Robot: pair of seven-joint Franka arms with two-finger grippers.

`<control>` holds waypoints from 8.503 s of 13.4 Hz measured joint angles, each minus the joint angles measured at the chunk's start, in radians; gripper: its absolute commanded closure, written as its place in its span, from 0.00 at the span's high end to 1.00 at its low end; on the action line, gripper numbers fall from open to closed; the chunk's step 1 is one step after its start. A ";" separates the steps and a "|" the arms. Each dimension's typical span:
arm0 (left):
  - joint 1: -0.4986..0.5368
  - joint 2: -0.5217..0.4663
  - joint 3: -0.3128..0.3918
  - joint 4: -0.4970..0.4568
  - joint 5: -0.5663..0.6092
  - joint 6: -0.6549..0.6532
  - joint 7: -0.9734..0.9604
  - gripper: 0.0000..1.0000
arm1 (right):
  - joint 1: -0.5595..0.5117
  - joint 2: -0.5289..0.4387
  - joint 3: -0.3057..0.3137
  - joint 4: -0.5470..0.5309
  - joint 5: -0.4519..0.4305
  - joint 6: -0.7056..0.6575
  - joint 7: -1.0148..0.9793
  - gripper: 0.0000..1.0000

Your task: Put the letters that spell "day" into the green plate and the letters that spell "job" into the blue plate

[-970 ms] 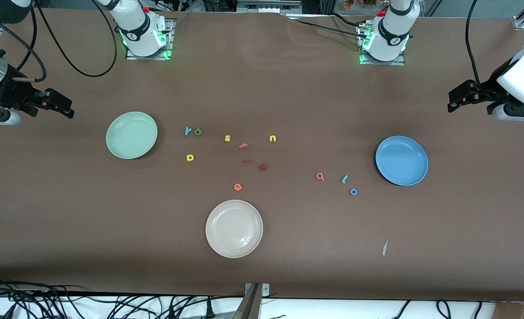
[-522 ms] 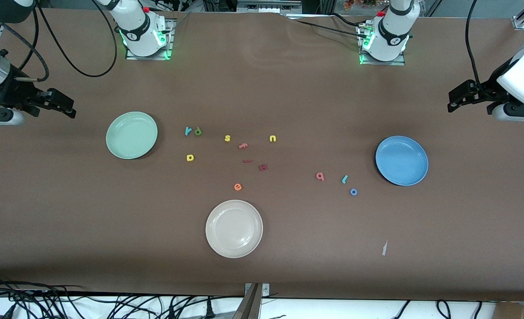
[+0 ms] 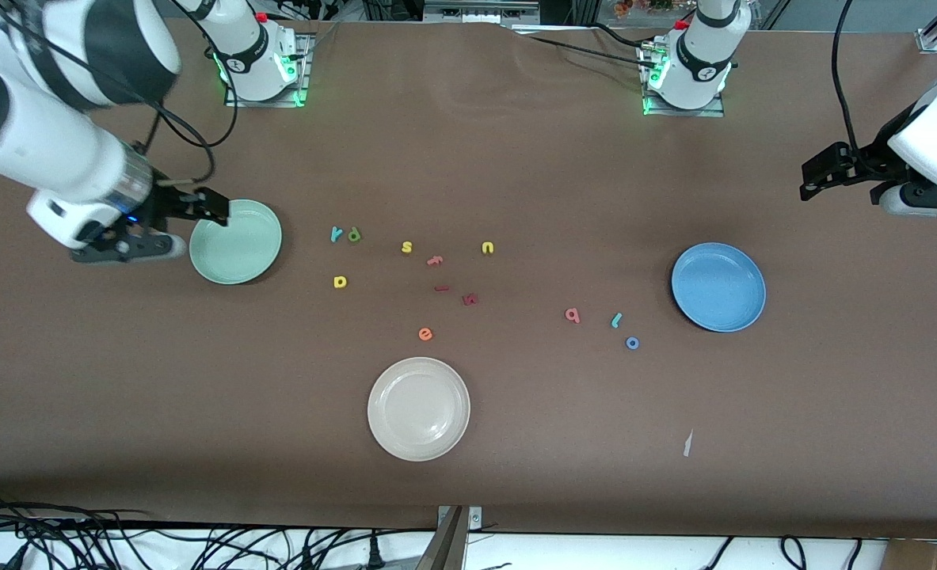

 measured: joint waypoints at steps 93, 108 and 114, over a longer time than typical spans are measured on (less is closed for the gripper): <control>-0.245 0.635 -0.029 -0.265 -0.045 0.927 -0.005 0.32 | 0.282 0.208 0.051 -0.611 -0.023 0.959 1.073 0.23; -0.067 0.410 -0.015 -0.366 -0.044 0.772 0.158 0.21 | 0.266 0.089 -0.341 -0.566 -0.028 0.536 0.269 0.60; 0.037 0.323 -0.018 -0.485 -0.044 0.772 0.290 0.70 | 0.269 0.104 -0.341 -0.579 -0.020 0.553 0.247 1.00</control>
